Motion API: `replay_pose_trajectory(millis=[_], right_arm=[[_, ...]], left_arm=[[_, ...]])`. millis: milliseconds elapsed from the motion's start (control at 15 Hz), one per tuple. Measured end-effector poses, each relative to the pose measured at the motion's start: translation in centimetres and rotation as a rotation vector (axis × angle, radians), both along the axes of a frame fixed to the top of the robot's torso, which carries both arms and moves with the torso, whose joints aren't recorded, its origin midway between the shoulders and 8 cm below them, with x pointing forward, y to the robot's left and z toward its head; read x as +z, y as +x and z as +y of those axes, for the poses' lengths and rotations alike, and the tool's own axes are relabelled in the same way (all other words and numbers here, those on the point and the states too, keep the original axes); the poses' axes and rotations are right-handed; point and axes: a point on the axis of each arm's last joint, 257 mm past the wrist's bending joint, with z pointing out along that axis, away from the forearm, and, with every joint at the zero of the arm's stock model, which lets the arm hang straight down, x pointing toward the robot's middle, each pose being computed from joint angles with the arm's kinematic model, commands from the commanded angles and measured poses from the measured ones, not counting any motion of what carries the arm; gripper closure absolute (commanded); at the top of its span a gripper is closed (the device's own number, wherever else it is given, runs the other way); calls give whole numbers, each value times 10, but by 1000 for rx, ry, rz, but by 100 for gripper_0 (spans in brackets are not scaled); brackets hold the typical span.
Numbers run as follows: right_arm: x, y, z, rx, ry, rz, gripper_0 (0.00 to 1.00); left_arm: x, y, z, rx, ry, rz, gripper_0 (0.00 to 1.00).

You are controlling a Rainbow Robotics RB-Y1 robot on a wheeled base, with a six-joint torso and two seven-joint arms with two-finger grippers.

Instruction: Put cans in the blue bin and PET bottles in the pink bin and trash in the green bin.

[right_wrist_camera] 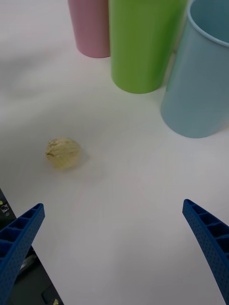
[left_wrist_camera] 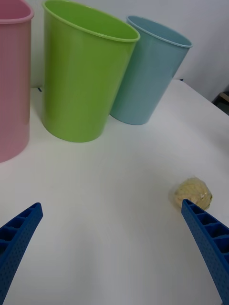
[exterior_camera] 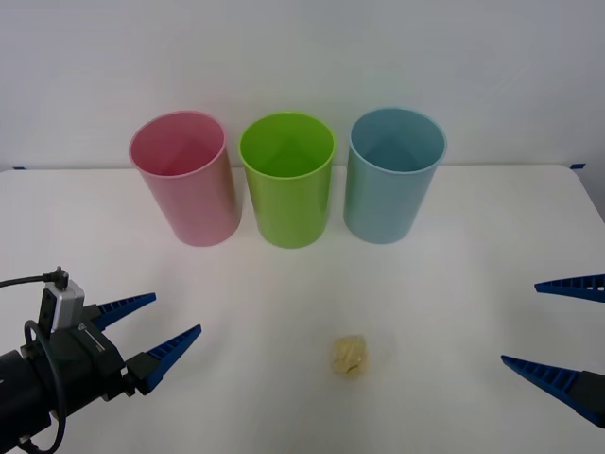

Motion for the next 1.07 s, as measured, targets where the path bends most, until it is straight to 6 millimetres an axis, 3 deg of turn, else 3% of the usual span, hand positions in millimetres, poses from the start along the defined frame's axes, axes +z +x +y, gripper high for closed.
replay_pose_trajectory(millis=[333,733,1067], right_arm=[[14,-5,-2,-17,-70,67,0],[15,-7,14,22,-125,142,0],[0,16,24,38,-159,173,0]], left_arm=[[0,0,0,0,0,0,0],[0,0,0,0,0,0,0],[0,0,0,0,0,0,0]])
